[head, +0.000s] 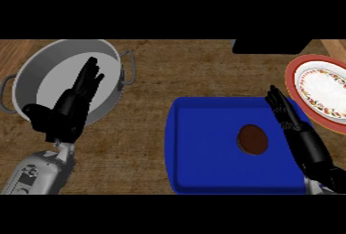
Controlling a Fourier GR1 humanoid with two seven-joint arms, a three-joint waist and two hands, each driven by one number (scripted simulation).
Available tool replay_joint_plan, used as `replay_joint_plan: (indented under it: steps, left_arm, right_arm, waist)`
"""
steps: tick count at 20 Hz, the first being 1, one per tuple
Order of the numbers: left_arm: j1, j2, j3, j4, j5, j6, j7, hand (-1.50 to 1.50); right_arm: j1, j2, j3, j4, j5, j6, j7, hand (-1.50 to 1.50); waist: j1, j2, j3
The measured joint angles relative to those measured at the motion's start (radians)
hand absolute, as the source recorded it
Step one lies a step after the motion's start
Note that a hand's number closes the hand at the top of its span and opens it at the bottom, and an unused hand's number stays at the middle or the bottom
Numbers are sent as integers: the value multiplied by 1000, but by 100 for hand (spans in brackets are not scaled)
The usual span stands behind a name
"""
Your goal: Pick the cupcake from the tray and place it in the plate
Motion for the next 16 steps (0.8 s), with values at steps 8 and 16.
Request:
replay_joint_plan:
  steps: [8, 16]
  left_arm:
    - [140, -45, -21, 66, 46, -22, 29, 0]
    - [223, -88, -43, 161, 87, -61, 36, 0]
  right_arm:
    - [-252, -167, -158, 127, -81, 186, -12, 150]
    - [-354, -164, -309, 528, -115, 275, -298, -150]
  waist:
    - [28, 12, -1]
    - [16, 14, 2]
